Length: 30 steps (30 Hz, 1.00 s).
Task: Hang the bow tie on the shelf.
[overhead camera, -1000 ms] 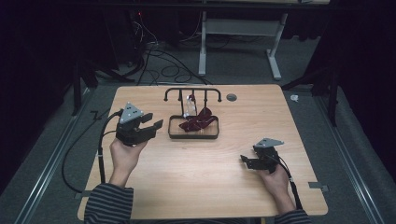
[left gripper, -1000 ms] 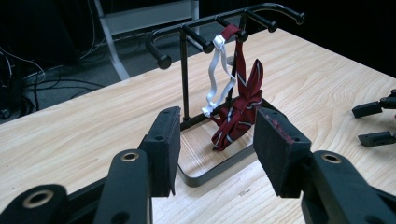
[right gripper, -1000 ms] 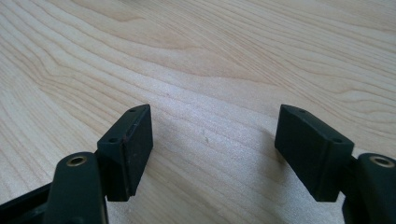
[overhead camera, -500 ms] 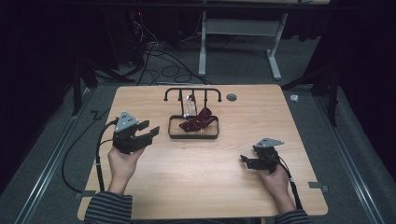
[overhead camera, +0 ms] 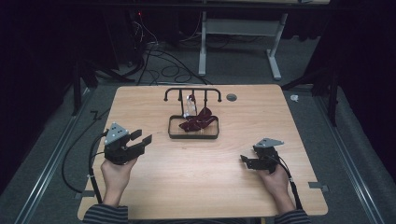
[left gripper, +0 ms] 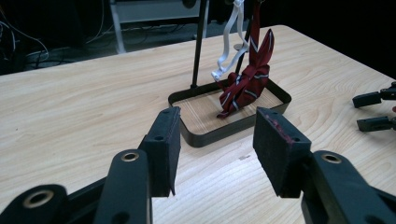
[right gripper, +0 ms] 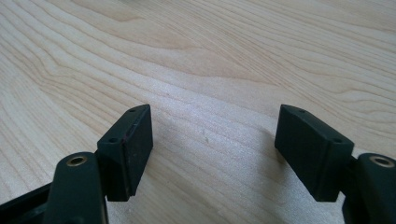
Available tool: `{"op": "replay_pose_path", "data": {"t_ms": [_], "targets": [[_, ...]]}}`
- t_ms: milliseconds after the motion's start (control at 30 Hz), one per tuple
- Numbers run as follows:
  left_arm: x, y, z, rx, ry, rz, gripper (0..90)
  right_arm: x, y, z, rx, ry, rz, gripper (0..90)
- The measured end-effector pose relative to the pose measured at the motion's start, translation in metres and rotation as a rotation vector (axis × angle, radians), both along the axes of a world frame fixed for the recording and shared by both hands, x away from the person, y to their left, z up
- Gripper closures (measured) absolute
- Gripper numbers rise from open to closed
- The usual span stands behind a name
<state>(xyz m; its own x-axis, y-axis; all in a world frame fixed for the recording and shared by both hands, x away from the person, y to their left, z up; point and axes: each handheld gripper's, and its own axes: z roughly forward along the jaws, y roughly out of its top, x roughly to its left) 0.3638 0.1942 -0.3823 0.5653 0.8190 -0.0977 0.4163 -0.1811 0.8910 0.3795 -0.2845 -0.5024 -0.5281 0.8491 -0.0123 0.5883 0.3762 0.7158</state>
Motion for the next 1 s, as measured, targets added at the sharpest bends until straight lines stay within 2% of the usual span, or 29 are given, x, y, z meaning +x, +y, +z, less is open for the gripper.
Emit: {"op": "replay_pose_path", "data": {"t_ms": [333,633,1000], "targets": [[-0.004,0.004,-0.007,0.002,0.015,0.024,52.5,0.000,0.000,0.000,0.001,0.001,-0.001,29.1],[-0.006,0.008,-0.016,-0.015,0.036,0.031,52.3,0.000,0.000,0.000,0.000,0.000,0.000,29.1],[-0.007,0.011,-0.024,-0.004,0.060,0.039,52.2,0.000,0.000,0.000,0.000,0.000,-0.001,29.1]]}}
